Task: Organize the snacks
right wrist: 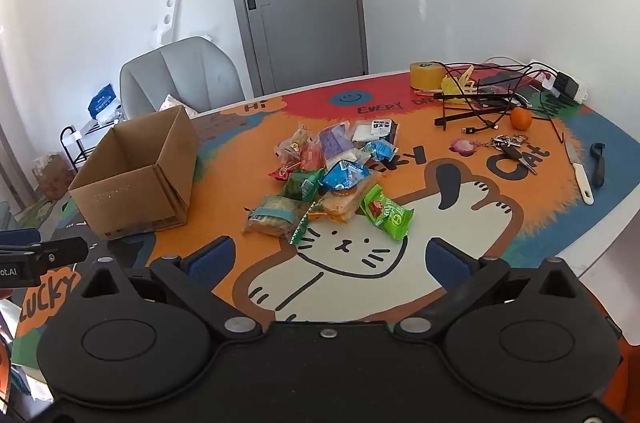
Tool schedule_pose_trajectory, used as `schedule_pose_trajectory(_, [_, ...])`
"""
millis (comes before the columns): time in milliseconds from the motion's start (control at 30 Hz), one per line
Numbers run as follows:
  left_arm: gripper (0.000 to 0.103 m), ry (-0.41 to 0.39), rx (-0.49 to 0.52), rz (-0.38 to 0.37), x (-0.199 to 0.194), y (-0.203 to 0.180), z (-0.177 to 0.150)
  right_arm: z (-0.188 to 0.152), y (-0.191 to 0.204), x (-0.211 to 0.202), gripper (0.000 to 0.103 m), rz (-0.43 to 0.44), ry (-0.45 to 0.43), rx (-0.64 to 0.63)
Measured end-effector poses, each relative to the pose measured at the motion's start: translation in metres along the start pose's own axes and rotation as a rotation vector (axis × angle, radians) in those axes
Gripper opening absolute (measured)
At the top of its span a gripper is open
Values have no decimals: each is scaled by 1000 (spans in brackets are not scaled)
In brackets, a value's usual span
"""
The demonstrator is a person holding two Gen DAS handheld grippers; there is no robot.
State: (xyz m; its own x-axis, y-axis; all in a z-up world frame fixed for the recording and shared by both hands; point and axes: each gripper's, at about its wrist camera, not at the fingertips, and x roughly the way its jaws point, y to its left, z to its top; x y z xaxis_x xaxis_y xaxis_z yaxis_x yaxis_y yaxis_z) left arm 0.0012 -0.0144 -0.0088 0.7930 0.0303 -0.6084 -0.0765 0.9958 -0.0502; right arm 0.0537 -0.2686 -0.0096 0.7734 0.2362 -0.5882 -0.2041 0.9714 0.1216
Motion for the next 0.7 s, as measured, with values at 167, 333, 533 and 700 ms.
schedule_pose_trajectory(167, [103, -7, 0, 21, 0, 0, 0, -1, 1, 0, 103, -14, 2, 2])
schedule_pose_trajectory(333, [103, -3, -7, 39, 2, 3, -1, -1, 0, 2, 103, -30, 6, 6])
schedule_pose_trajectory(533, [103, -7, -7, 41, 1, 4, 0, -2, 0, 2, 103, -37, 4, 9])
schedule_pose_trajectory(700, [103, -8, -8, 41, 1, 4, 0, -2, -1, 2, 103, -38, 4, 9])
